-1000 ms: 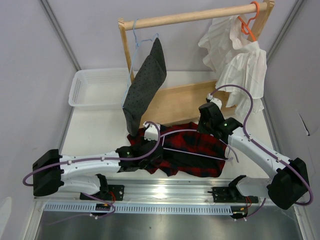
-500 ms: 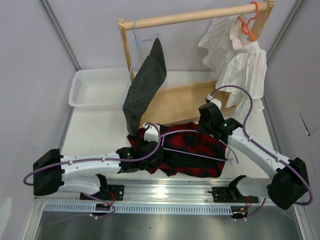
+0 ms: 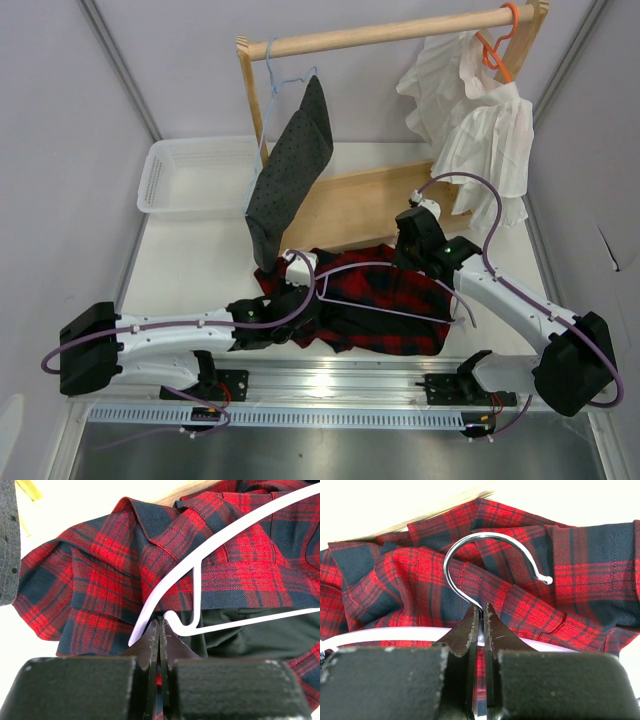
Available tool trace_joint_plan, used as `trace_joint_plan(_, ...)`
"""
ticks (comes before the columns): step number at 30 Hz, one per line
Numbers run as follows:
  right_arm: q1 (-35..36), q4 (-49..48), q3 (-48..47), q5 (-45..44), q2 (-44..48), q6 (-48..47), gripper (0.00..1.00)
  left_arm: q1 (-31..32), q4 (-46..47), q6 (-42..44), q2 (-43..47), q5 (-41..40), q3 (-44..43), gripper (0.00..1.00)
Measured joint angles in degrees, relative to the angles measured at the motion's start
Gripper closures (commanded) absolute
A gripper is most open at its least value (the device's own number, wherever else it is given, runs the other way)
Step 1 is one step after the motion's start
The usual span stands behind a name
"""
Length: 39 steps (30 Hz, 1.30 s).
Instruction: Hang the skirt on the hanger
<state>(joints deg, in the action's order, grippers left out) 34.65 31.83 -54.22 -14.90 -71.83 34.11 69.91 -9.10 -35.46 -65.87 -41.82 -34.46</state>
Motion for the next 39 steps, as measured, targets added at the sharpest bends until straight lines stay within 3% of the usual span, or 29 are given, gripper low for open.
trace_joint_plan(13, 0.0, 0.09, 0.0, 0.31, 0.02, -0.02, 1.0, 0.0, 2.51, 2.54, 2.64, -0.17, 0.26, 1.0)
trace_joint_plan(39, -0.28, 0.26, 0.0, 3.5, 0.04, 0.0, 1.0, -0.57, 5.22, -0.55, -0.24, -3.15, 4.35, 1.0)
